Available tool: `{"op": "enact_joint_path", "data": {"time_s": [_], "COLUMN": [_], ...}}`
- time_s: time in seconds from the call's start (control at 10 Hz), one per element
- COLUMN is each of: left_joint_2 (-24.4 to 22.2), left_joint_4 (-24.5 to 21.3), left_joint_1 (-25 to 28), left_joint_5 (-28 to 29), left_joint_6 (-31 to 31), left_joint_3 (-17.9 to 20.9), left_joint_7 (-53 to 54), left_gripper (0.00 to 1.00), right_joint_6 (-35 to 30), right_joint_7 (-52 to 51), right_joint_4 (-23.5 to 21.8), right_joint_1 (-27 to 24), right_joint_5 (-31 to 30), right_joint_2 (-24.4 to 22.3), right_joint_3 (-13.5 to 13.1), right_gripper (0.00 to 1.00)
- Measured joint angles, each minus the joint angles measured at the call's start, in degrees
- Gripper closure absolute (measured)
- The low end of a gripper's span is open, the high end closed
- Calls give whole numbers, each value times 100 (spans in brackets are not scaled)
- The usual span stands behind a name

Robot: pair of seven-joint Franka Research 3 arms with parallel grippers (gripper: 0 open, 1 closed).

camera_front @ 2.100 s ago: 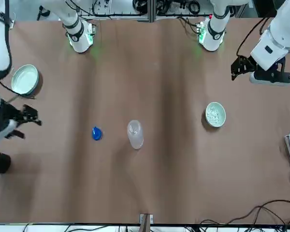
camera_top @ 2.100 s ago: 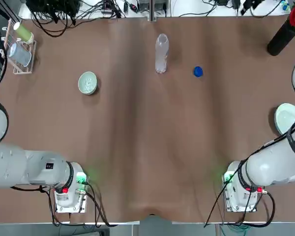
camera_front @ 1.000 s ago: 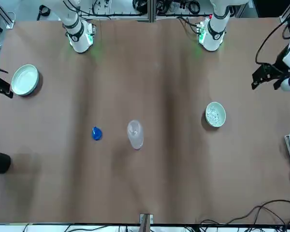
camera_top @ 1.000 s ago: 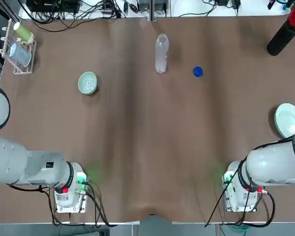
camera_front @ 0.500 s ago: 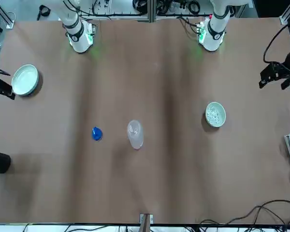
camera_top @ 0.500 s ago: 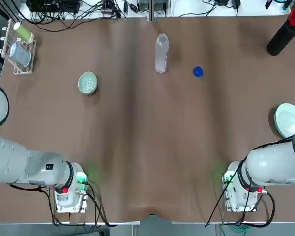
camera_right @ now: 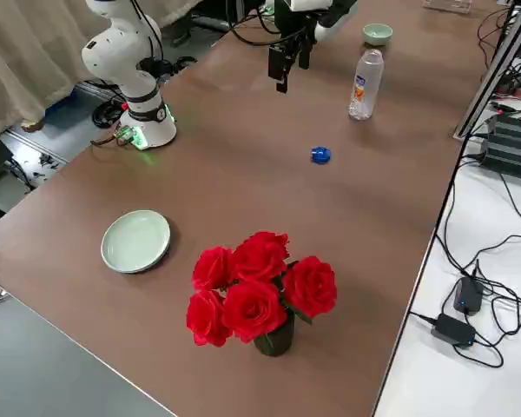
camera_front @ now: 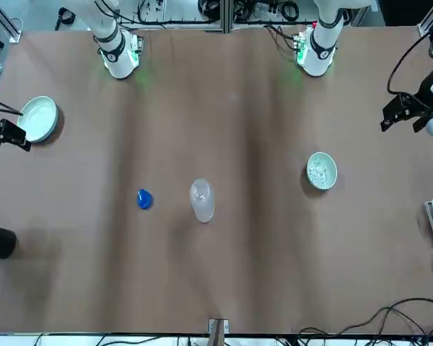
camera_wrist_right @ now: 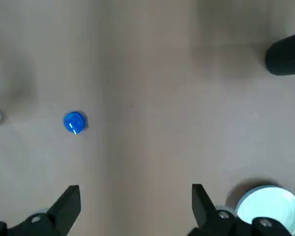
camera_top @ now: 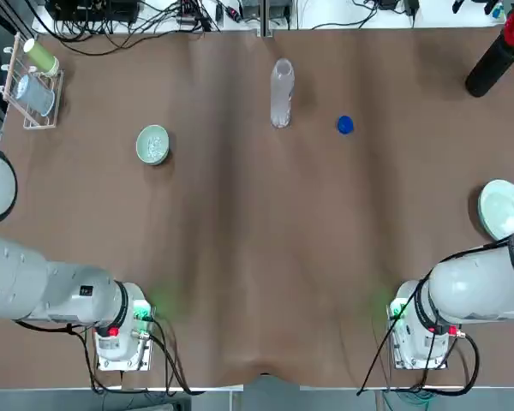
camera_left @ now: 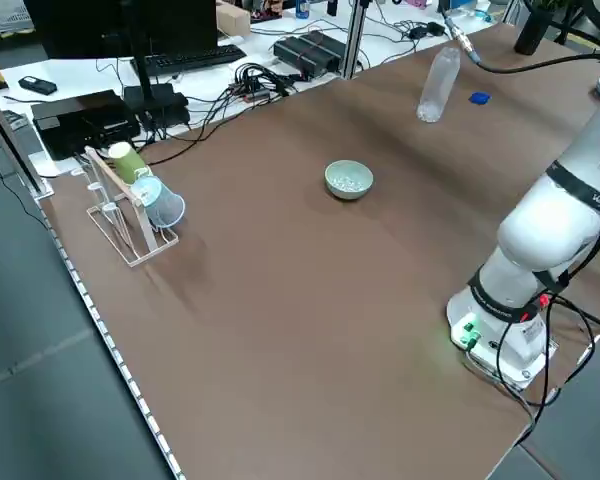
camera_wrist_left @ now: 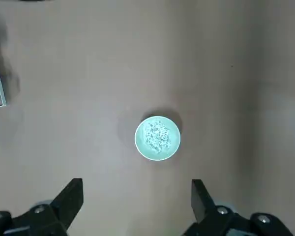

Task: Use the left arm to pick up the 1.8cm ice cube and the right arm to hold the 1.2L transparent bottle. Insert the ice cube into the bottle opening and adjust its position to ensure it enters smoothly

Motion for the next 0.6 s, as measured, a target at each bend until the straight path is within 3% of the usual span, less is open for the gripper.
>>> {"op": "enact_joint_path", "data": {"time_s": [0.6], "left_joint_2": [1], "left_joint_4": [-1], "left_joint_1": [2], "left_joint_5": [0], "left_joint_6": [-1], "left_joint_3": [5], "left_joint_7": [2], "left_gripper": [3], "right_joint_6": [61], "right_joint_7": [0], "right_joint_4": [10], "right_joint_1": [95], "right_joint_5": [-259], "right_joint_2": [1], "right_joint_3": [-6], "right_gripper": [0]}}
